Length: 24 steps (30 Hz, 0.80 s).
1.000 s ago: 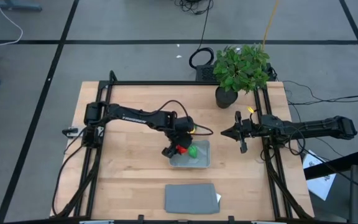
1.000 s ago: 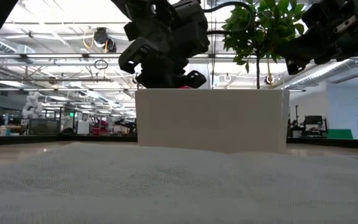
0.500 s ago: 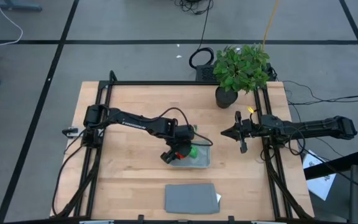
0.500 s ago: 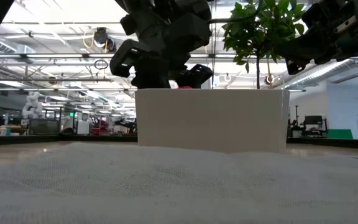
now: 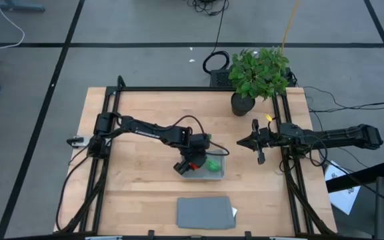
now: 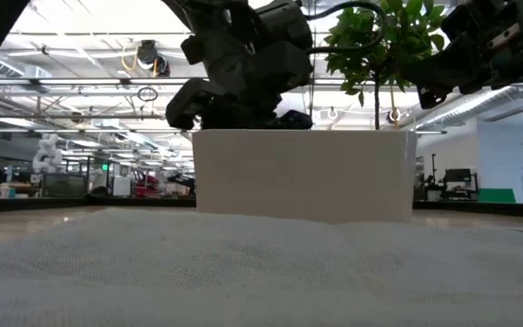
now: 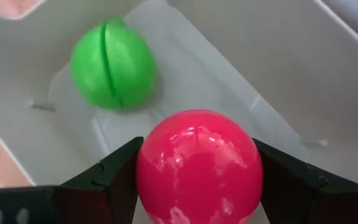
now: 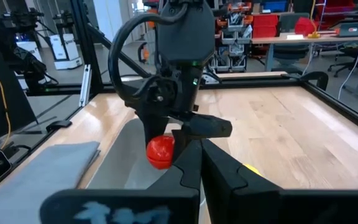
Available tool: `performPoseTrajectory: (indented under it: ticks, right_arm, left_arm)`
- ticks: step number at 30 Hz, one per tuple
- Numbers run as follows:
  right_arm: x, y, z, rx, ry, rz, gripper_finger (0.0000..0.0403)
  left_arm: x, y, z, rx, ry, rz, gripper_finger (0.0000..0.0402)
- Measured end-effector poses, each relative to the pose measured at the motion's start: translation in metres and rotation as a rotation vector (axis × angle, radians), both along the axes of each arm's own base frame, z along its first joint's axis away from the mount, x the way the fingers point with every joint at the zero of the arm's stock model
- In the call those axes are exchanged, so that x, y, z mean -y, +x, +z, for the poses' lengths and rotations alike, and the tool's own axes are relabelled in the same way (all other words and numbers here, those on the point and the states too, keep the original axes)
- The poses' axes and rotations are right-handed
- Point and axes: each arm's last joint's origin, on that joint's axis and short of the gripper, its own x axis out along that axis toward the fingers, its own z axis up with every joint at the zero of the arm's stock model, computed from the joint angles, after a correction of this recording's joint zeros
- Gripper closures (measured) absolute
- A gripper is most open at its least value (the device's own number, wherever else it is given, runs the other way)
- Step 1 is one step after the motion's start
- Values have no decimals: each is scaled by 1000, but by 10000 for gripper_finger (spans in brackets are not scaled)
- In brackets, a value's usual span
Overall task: Pick and placing Produce into tupperware
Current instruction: Put the tomato into the gray bin
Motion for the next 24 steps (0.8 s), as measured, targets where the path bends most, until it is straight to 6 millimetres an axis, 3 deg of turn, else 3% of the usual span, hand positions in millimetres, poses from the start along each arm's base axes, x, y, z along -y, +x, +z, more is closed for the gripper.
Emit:
performPoseTrajectory:
  ticks: [24]
  right_arm:
    - [0,1,0,-2,-8,1,403]
  left_arm:
    - [0,-3,-5,-38,1,-33,144]
